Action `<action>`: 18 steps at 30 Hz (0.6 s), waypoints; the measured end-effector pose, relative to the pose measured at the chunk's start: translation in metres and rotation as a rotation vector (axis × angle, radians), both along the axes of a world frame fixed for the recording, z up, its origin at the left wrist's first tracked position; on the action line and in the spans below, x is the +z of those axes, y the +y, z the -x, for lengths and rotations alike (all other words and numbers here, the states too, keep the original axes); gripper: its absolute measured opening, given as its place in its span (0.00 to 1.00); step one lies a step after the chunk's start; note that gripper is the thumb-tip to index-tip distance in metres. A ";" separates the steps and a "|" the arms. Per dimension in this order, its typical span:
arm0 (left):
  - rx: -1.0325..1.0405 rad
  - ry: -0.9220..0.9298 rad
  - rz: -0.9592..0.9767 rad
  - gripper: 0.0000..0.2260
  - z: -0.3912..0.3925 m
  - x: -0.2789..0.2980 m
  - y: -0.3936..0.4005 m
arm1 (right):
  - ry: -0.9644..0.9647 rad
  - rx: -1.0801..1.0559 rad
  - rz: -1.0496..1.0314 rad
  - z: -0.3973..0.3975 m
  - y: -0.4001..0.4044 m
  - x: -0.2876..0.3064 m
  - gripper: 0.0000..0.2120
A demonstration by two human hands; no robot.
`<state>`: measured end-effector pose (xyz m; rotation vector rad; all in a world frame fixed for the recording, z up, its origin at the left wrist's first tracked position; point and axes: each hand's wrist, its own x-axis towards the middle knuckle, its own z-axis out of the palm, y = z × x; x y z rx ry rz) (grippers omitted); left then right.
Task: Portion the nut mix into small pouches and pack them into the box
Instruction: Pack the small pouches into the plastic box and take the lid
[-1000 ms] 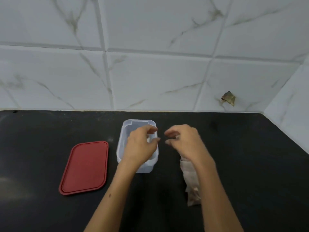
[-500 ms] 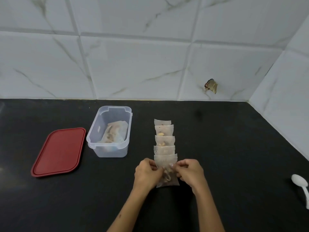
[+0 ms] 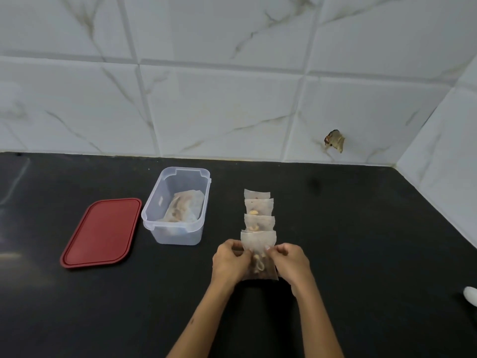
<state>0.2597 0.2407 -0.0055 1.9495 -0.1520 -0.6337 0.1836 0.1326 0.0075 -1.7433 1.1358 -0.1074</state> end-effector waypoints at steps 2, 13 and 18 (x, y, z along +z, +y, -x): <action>-0.016 0.010 0.013 0.06 0.001 -0.001 0.001 | 0.014 -0.012 -0.039 -0.001 0.000 -0.003 0.06; 0.142 -0.314 0.137 0.10 -0.071 0.081 0.053 | -0.295 0.095 0.164 -0.077 0.050 0.074 0.09; 0.150 -0.310 0.006 0.11 -0.149 0.094 0.071 | -0.187 0.275 0.189 -0.151 0.077 0.097 0.10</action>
